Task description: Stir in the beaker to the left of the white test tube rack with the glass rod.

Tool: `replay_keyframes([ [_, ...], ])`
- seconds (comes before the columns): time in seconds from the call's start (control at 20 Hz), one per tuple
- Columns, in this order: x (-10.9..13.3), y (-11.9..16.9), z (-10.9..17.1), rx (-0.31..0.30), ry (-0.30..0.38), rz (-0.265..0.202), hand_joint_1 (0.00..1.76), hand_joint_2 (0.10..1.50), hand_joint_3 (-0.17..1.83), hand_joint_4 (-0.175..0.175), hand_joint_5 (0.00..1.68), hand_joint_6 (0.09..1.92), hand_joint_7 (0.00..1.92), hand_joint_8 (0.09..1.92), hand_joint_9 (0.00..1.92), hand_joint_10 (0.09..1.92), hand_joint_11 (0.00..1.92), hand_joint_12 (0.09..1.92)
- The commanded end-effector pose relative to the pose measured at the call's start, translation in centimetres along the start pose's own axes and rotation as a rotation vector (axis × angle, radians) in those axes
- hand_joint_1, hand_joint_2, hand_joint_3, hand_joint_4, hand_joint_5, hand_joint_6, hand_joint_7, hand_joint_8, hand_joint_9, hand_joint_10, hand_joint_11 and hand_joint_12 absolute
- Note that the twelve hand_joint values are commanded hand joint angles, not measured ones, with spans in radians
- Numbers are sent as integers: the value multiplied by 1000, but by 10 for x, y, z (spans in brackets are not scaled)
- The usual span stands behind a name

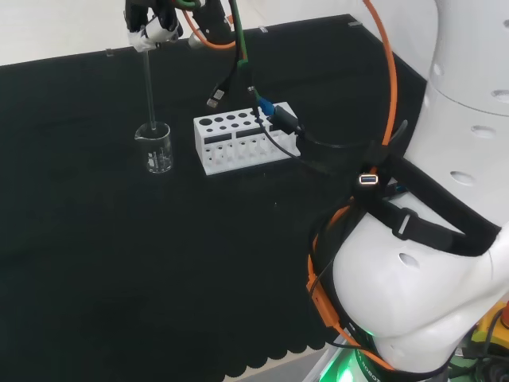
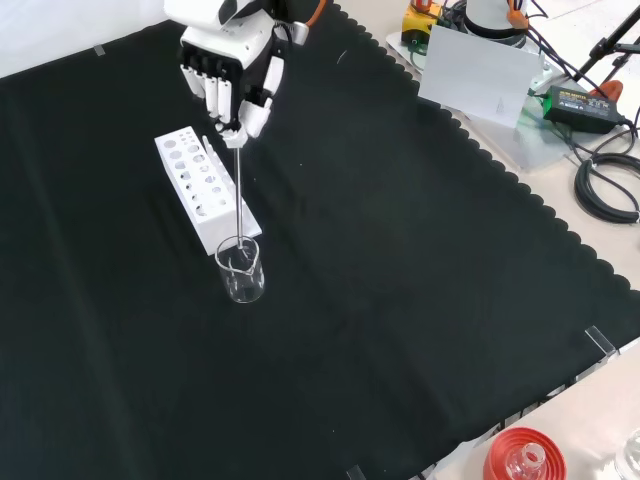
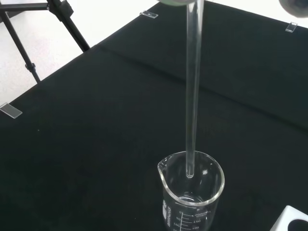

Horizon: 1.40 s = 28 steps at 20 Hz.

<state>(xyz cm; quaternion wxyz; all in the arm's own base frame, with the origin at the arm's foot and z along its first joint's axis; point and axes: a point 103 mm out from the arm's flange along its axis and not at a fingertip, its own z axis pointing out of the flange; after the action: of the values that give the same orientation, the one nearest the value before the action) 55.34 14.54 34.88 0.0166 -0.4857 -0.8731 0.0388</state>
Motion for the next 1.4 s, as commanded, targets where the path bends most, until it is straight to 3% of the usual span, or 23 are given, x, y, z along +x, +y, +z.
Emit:
replay_keyframes([
  [0.05, -6, 10, 10, 25, 0, -13, 1328, 1051, -175, -175, 1302, 311, 1407, 520, 1801, 281, 1670, 455],
  [0.45, -13, 25, 32, 64, 5, -39, 1328, 1051, -175, -175, 1303, 309, 1407, 521, 1802, 278, 1671, 455],
  [0.95, -43, 36, 59, 89, 45, -39, 1327, 1051, -175, -175, 1300, 312, 1408, 520, 1804, 273, 1672, 455],
  [1.25, -57, 37, 73, 107, 28, -38, 1327, 1052, -175, -175, 1300, 312, 1406, 522, 1804, 272, 1672, 455],
  [1.4, -54, 36, 77, 122, 2, -53, 1327, 1052, -175, -175, 1299, 312, 1406, 524, 1805, 271, 1672, 455],
])
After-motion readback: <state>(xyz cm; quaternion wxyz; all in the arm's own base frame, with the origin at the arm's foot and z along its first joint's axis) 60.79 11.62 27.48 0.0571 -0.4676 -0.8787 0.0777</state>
